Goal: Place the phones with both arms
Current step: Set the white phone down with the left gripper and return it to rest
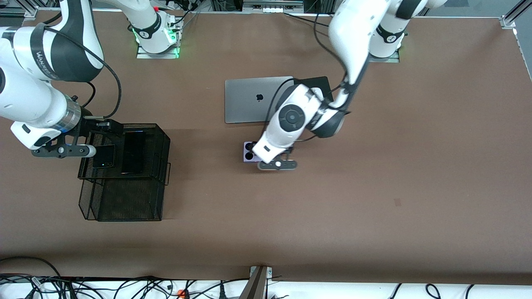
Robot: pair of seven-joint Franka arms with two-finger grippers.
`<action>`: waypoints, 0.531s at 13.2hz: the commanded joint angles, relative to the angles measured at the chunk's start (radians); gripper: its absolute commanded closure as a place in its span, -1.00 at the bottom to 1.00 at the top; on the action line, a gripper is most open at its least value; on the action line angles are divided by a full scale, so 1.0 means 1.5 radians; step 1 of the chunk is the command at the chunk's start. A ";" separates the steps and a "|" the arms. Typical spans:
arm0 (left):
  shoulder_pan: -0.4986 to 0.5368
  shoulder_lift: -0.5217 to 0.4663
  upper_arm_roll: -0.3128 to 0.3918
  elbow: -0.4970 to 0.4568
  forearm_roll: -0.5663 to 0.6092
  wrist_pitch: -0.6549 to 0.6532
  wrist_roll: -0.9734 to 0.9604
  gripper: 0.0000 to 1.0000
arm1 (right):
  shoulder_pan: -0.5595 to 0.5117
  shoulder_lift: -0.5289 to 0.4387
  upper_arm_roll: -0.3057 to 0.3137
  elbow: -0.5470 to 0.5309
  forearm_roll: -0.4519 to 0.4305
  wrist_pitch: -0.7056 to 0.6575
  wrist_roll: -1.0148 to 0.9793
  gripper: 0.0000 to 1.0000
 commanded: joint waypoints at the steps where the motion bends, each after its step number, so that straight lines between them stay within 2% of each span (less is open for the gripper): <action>1: 0.035 -0.068 0.014 -0.021 0.076 -0.128 0.118 -1.00 | 0.002 0.016 0.015 0.012 0.022 -0.003 0.056 -1.00; 4: 0.089 -0.106 0.014 -0.022 0.196 -0.216 0.258 -1.00 | 0.003 0.033 0.114 0.018 0.022 0.039 0.191 -1.00; 7: 0.158 -0.154 0.013 -0.022 0.214 -0.238 0.329 -1.00 | 0.004 0.079 0.223 0.062 0.016 0.085 0.355 -1.00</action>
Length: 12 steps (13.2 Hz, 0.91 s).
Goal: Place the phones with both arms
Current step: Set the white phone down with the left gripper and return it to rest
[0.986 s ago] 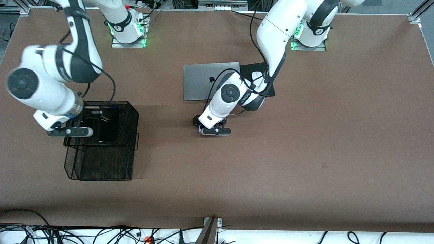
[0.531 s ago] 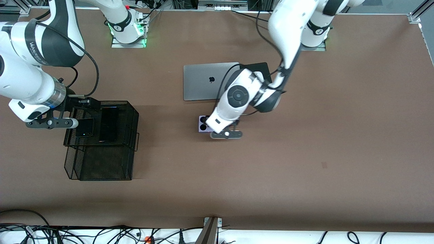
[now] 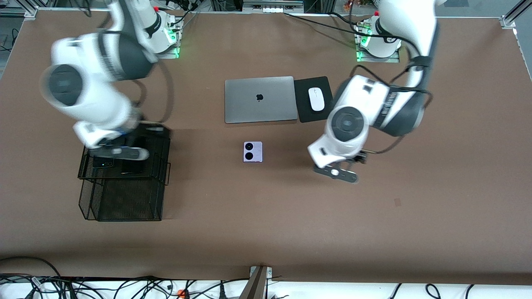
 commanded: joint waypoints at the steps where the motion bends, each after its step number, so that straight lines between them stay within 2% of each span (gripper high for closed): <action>1: 0.056 -0.069 -0.008 -0.015 0.019 -0.044 0.029 -1.00 | -0.001 0.063 0.087 0.076 -0.003 0.016 0.131 -1.00; 2: 0.065 -0.088 -0.002 -0.013 0.021 -0.057 0.034 -1.00 | 0.004 0.090 0.119 0.108 -0.004 0.016 0.172 -1.00; 4: 0.106 -0.151 0.016 -0.015 0.021 -0.072 0.042 -1.00 | 0.046 0.155 0.156 0.181 -0.052 0.016 0.250 -1.00; 7: 0.150 -0.221 0.019 -0.023 0.008 -0.107 0.059 -1.00 | 0.101 0.208 0.169 0.231 -0.068 0.030 0.292 -1.00; 9: 0.218 -0.280 0.006 -0.087 -0.043 -0.098 0.064 -1.00 | 0.110 0.231 0.170 0.227 -0.068 0.056 0.286 -1.00; 11: 0.249 -0.331 -0.003 -0.157 -0.057 -0.050 0.060 -1.00 | 0.108 0.258 0.169 0.222 -0.088 0.082 0.262 -1.00; 12: 0.283 -0.365 -0.023 -0.198 -0.065 -0.022 0.063 -1.00 | 0.107 0.271 0.169 0.215 -0.098 0.103 0.259 -1.00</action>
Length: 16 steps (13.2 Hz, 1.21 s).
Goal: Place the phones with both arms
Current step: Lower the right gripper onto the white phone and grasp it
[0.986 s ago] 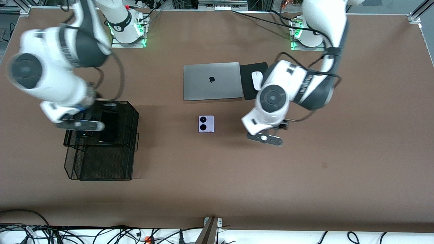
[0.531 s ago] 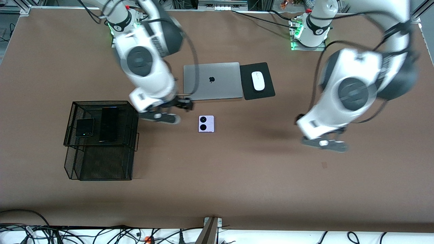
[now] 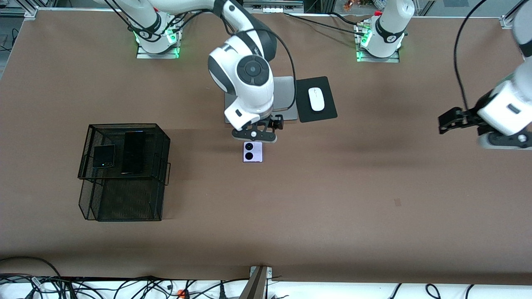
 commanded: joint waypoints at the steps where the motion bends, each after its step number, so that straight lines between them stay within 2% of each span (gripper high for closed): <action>1: 0.068 -0.118 -0.071 -0.152 -0.007 0.069 0.008 -1.00 | -0.013 0.038 0.000 -0.008 -0.031 0.056 -0.019 -1.00; 2: 0.086 -0.143 -0.096 -0.184 -0.001 0.073 0.002 -1.00 | -0.017 0.040 -0.001 -0.042 -0.035 0.103 -0.019 -1.00; 3: 0.086 -0.151 -0.099 -0.192 0.024 0.071 0.011 -1.00 | -0.020 0.045 -0.001 -0.071 -0.035 0.144 -0.021 -1.00; 5: 0.087 -0.145 -0.099 -0.188 0.025 0.070 0.024 -1.00 | -0.026 0.063 -0.001 -0.097 -0.035 0.191 -0.031 -1.00; 9: 0.089 -0.133 -0.099 -0.180 0.029 0.067 0.023 -1.00 | -0.027 0.101 -0.001 -0.099 -0.034 0.217 -0.039 -1.00; 16: 0.089 -0.132 -0.099 -0.165 0.029 0.060 0.017 -1.00 | -0.027 0.126 -0.001 -0.099 -0.034 0.240 -0.037 -1.00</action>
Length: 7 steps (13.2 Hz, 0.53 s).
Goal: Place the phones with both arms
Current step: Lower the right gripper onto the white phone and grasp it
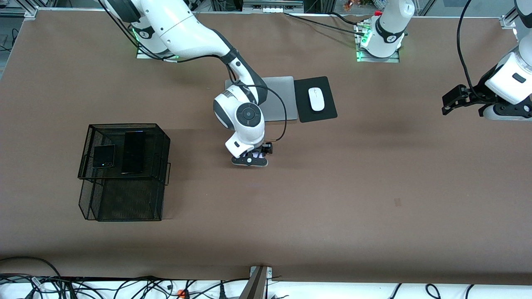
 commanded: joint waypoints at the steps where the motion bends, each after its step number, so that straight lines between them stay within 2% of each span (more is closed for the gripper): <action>1: 0.009 -0.003 -0.009 0.007 0.012 0.000 0.011 -1.00 | -0.004 0.003 0.005 -0.005 -0.008 0.019 -0.004 -1.00; 2: 0.009 -0.003 -0.009 0.007 0.012 0.000 0.008 -1.00 | -0.003 0.007 0.005 -0.006 -0.008 0.028 -0.003 -1.00; 3: 0.008 -0.003 -0.009 0.007 0.012 0.000 0.007 -1.00 | -0.002 0.010 0.005 -0.005 -0.008 0.028 -0.002 -0.88; 5: 0.005 -0.004 -0.010 0.007 0.011 -0.004 0.004 -1.00 | -0.003 0.010 0.005 -0.004 -0.009 0.027 -0.004 0.02; 6: 0.003 -0.004 -0.010 0.008 0.011 -0.017 0.002 -1.00 | -0.003 0.010 0.005 -0.004 -0.009 0.027 -0.005 0.31; 7: 0.001 -0.004 -0.011 0.009 0.011 -0.017 0.002 -1.00 | -0.003 0.008 0.005 -0.003 -0.009 0.027 -0.007 0.52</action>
